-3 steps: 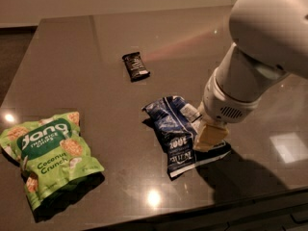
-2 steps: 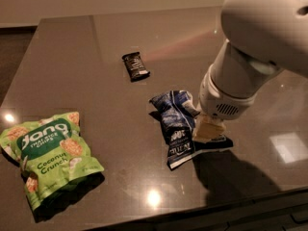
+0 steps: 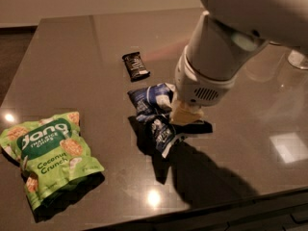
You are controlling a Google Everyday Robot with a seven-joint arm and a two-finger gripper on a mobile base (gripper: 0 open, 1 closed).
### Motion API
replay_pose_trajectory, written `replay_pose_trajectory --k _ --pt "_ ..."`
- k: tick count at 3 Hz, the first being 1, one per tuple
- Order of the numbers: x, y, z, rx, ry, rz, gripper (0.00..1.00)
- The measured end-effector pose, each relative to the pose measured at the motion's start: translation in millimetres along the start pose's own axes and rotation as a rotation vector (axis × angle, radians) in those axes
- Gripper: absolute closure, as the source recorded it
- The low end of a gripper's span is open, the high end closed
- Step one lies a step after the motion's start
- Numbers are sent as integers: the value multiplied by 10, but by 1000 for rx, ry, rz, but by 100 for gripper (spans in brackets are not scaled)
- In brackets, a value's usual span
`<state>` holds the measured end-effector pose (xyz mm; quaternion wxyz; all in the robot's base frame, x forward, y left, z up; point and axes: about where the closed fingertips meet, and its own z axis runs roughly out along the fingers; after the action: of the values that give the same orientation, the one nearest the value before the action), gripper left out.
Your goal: Move blue chip bag near green rice chip bag
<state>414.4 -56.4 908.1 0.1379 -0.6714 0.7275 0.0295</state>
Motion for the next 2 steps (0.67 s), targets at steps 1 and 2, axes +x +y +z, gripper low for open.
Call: replay_pose_trajectory --k 1,2 --pt "-338 89 -25 -41 -78 -61 100" --pt "-664 200 45 -102 -151 -120 100"
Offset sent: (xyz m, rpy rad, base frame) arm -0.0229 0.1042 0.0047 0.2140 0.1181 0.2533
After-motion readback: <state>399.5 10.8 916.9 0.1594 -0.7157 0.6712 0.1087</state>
